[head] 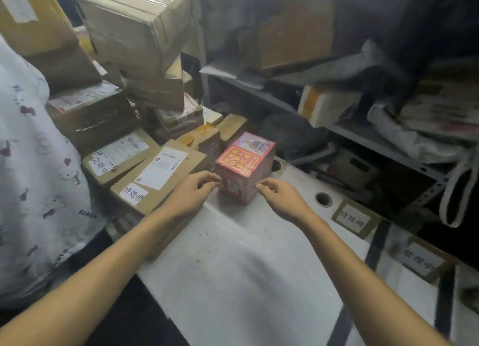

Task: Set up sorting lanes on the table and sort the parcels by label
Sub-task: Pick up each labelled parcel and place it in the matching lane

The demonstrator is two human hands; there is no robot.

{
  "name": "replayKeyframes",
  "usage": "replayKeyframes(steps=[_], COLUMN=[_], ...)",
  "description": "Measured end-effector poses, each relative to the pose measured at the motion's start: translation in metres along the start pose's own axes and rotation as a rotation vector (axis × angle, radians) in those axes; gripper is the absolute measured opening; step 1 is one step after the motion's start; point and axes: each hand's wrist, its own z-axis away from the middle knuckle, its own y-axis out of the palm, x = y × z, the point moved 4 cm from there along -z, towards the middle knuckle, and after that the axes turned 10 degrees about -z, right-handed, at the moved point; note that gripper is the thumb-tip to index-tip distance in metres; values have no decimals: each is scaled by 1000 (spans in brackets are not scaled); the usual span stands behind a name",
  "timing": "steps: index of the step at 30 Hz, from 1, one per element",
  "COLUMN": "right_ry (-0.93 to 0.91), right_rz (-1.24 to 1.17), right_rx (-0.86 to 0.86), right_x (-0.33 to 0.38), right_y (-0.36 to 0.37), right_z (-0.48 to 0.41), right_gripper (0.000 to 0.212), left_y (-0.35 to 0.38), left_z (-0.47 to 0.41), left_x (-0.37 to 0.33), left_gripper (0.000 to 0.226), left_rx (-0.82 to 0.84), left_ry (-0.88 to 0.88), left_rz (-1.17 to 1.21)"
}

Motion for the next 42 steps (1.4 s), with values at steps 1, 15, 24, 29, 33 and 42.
replayKeyframes(steps=[1,15,24,29,33,42], right_ry=[24,323,436,393,320,542], right_rz=[-10,-317,-392,-381,-280,-272], right_rx=[-12,-119,-93,-182,-299,-377], right_x=[-3,-49,-59,-55,-50,-86], right_y=[0,26,23,20,17,-11], right_z=[-12,-146,-159,-156,-153,-126], right_gripper=[28,76,73,96,110,117], left_y=[0,61,65,62,60,76], left_z=[-12,-201,-215,-213,-207,-188], left_x=[1,1,3,-2,-20,-38], left_gripper=[22,74,65,73,57,28], left_rx=[-2,233,193,126,4,117], left_ry=[13,43,22,53,157,140], left_rz=[-41,-549,-490,-471,-456,345])
